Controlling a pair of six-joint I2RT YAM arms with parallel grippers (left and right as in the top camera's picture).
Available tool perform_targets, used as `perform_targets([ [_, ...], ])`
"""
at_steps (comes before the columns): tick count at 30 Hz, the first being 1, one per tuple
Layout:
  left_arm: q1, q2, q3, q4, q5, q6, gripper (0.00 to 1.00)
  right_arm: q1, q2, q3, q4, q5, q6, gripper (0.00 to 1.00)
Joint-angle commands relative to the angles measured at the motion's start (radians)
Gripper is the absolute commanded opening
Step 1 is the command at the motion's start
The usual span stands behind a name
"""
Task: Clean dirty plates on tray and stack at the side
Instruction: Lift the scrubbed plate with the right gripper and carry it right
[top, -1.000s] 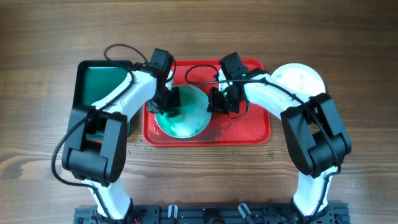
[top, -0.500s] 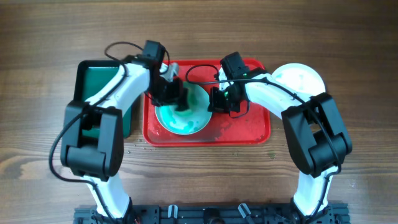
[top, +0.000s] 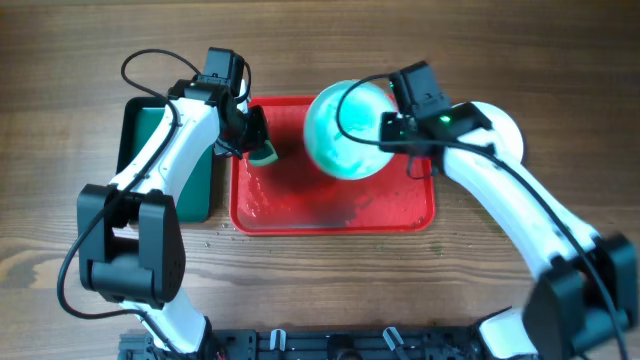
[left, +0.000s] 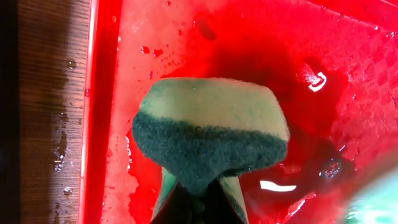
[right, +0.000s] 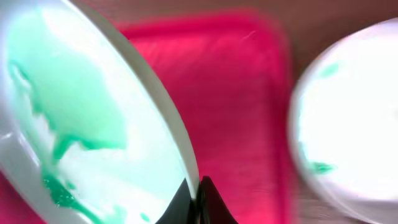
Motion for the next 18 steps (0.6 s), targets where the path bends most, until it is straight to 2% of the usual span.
perform_targets([
  [1, -0.001, -0.018, 0.013, 0.014, -0.02, -0.017, 0.04, 0.047, -0.084, 0.01, -0.023, 0.36, -0.021, 0.04],
  [3, -0.001, -0.018, 0.011, 0.019, -0.02, -0.017, 0.04, 0.084, -0.096, 0.01, -0.047, 0.48, -0.032, 0.04],
  [11, -0.001, -0.018, 0.011, 0.02, -0.02, -0.017, 0.04, 0.298, -0.093, 0.01, -0.06, 0.976, -0.223, 0.04],
  [18, -0.001, -0.018, 0.011, 0.02, -0.02, -0.016, 0.04, 0.409, -0.093, 0.01, -0.045, 1.175, -0.294, 0.04],
])
